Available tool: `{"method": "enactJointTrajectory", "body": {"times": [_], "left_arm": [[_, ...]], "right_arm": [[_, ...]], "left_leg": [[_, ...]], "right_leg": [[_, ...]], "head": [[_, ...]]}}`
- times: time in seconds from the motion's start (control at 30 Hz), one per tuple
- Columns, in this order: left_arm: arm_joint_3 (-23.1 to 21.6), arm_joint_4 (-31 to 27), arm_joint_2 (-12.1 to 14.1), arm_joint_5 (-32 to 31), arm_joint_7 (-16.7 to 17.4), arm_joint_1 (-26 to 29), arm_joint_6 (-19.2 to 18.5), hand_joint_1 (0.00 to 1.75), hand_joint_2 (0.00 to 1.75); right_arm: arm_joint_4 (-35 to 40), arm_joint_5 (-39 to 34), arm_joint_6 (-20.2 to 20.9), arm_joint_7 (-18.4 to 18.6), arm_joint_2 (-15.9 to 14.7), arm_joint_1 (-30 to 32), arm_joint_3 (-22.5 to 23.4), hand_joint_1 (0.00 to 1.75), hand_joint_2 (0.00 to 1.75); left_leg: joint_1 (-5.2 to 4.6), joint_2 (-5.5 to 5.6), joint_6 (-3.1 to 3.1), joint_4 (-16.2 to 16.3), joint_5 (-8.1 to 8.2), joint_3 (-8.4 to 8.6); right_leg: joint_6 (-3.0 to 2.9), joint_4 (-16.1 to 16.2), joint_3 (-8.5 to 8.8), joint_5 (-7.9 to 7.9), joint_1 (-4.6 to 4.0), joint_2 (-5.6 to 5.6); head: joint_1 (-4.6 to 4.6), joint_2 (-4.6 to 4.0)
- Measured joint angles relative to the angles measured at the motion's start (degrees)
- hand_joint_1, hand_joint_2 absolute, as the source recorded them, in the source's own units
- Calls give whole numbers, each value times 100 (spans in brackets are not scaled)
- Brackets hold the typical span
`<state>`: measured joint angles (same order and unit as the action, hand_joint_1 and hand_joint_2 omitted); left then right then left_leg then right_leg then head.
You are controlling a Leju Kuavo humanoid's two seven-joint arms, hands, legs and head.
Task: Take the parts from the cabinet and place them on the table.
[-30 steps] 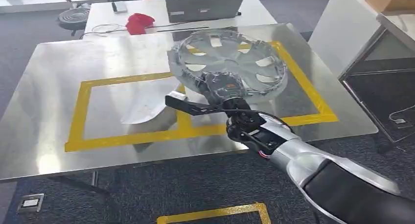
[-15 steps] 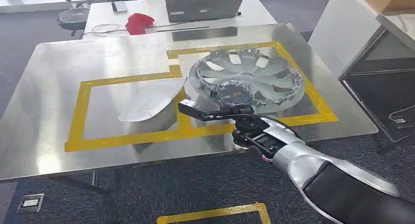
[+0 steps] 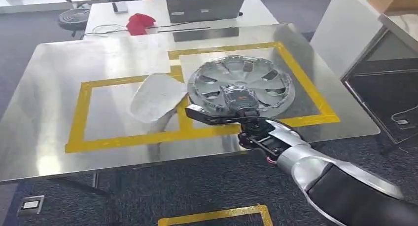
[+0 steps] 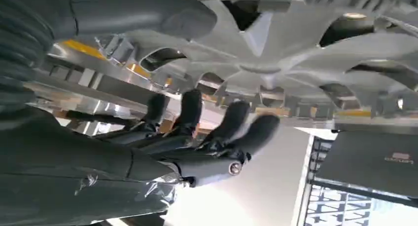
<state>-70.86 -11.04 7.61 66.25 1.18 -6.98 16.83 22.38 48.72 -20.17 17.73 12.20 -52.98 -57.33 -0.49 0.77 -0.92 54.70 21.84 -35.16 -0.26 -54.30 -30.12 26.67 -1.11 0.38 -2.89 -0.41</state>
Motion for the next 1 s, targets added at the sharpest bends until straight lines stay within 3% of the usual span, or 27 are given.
{"method": "enactJointTrajectory", "body": {"times": [0.47, 0.6, 0.7, 0.8, 0.9, 1.0], "left_arm": [[0, 0, 0, -13, 70, 3, -44, 0, 0], [0, 0, 0, 20, 103, 4, -44, 0, 0], [2, 0, 2, 20, 122, 5, -44, 0, 0], [2, 0, 2, 41, 127, 7, -24, 0, 0], [9, 0, 2, 55, 127, 9, -20, 0, 0], [11, 0, 2, 72, 120, 19, -11, 0, 0]], "right_arm": [[-76, -332, -203, -421, -37, 5, 203, 0, 175], [-68, -1277, -404, -1246, -44, 26, 488, 0, 175], [-57, -1599, -428, -1569, -44, 30, 723, 0, 175], [70, -2390, -411, -2423, -44, 68, 1017, 0, 175], [398, -3477, 5, -3201, -52, 124, 1397, 0, 175], [1201, -4821, 546, -3558, -157, 345, 1633, 0, 175]], "left_leg": [[0, 0, 0, 1, 0, 4], [0, 0, 0, 2, 0, 5], [0, 1, 0, 1, 0, 5], [0, -1, 0, 1, 0, 5], [0, 0, 0, 1, -1, 6], [0, 1, 0, 1, 0, 9]], "right_leg": [[0, 0, 5, -1, 0, 0], [0, 0, 5, -1, 0, 0], [0, 0, 6, -1, 0, -1], [0, 0, 6, -1, 0, 1], [0, 0, 7, -1, 0, -1], [0, 0, 7, -1, 0, -1]], "head": [[0, 0], [0, 0], [0, 0], [0, 0], [0, 0], [0, 0]]}}
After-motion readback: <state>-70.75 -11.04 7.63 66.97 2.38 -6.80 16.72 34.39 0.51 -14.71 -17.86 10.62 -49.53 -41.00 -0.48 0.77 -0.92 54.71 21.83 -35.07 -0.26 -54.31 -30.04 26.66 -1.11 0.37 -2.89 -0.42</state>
